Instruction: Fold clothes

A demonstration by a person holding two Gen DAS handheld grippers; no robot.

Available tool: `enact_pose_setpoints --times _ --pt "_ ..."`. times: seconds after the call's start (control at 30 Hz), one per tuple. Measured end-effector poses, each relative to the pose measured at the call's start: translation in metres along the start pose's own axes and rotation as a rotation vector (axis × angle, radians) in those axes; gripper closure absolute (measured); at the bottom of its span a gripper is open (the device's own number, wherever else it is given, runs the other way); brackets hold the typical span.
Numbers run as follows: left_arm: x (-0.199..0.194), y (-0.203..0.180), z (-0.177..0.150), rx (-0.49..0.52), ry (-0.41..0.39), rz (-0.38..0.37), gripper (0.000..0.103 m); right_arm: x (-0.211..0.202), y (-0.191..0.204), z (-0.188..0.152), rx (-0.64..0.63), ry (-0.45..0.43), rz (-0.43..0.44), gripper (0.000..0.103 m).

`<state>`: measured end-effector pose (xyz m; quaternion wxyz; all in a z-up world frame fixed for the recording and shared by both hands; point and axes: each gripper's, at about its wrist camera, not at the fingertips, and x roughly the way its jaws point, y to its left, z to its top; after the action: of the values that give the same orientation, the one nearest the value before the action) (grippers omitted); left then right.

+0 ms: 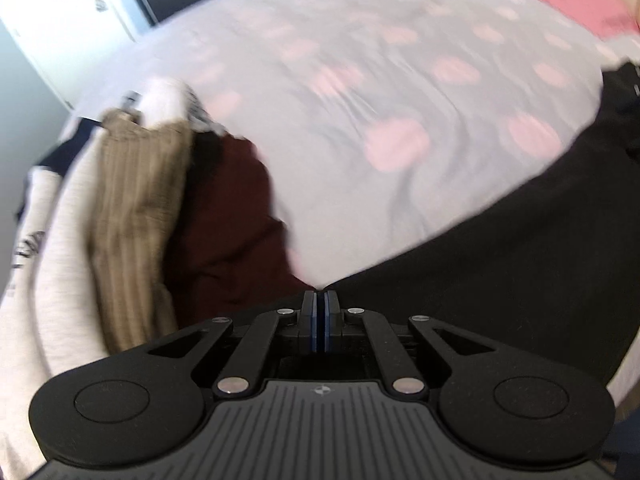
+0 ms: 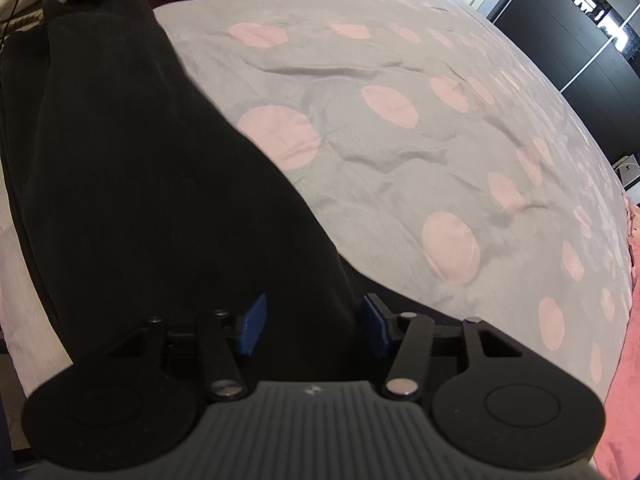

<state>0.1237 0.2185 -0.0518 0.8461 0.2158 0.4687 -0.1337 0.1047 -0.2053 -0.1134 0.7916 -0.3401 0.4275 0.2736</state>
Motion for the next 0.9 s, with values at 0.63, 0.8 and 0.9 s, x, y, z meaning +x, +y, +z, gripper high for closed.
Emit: enact_pose_setpoints --times 0.63,0.8,0.9 --pt "-0.057 -0.044 -0.019 0.204 -0.085 -0.058 0.093 -0.038 0.020 0.001 0.017 -0.181 0.099 0.044" --pt "-0.071 -0.086 -0.048 0.376 -0.068 -0.180 0.091 -0.058 0.042 0.009 -0.008 -0.293 0.198 0.049" --pt "-0.068 -0.111 -0.069 0.480 -0.030 -0.202 0.073 -0.062 0.068 0.015 -0.069 -0.323 0.274 0.049"
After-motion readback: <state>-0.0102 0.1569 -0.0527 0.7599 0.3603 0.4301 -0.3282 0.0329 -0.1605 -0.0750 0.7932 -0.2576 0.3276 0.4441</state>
